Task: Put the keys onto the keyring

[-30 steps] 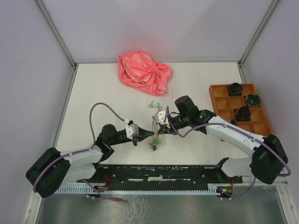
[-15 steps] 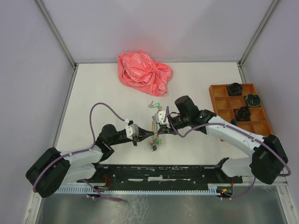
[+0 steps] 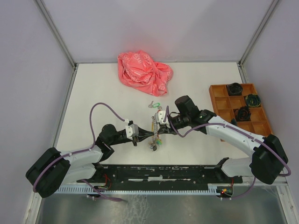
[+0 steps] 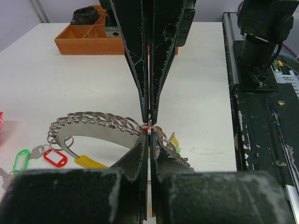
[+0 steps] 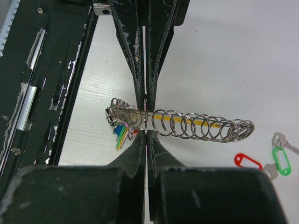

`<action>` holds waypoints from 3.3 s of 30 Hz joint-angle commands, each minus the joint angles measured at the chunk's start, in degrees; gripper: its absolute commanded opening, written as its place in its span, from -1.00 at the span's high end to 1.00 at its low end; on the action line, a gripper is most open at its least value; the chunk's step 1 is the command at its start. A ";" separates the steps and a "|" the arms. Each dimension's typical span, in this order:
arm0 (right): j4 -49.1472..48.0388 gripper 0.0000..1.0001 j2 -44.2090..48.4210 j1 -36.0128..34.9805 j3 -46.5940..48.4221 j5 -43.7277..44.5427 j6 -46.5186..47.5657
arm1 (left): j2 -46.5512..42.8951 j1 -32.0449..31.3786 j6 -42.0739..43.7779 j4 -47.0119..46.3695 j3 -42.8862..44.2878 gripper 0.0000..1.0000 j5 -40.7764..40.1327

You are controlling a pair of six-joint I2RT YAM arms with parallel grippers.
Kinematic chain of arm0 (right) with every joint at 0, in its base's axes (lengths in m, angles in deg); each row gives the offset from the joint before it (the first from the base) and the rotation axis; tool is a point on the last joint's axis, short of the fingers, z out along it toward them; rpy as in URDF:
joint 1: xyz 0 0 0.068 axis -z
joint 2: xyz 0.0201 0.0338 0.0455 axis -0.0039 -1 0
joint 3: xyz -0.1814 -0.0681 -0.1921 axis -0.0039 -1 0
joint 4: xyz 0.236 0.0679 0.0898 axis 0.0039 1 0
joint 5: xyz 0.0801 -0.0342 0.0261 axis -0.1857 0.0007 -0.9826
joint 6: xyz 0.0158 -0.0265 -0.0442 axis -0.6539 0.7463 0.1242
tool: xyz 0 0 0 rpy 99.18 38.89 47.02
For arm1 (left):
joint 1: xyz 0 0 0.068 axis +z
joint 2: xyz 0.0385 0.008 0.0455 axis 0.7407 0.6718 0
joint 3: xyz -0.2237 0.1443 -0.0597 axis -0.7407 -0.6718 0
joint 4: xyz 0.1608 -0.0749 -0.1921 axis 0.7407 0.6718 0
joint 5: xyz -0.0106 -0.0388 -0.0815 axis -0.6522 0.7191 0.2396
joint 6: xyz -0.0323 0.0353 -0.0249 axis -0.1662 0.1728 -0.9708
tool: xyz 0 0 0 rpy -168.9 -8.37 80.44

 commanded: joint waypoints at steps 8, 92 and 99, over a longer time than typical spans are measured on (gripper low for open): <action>-4.17 0.99 1.33 -1.01 2.20 -3.07 -0.45 | -0.29 -0.05 2.04 -2.99 2.94 0.95 1.89; -54.78 0.99 -0.74 -3.83 -29.55 52.44 -47.81 | -4.95 -0.03 0.28 -1.51 -1.34 0.95 -27.34; -73.01 0.99 -15.87 -4.01 -29.89 60.24 -45.01 | -5.30 0.01 0.33 -1.36 -1.45 0.95 -28.06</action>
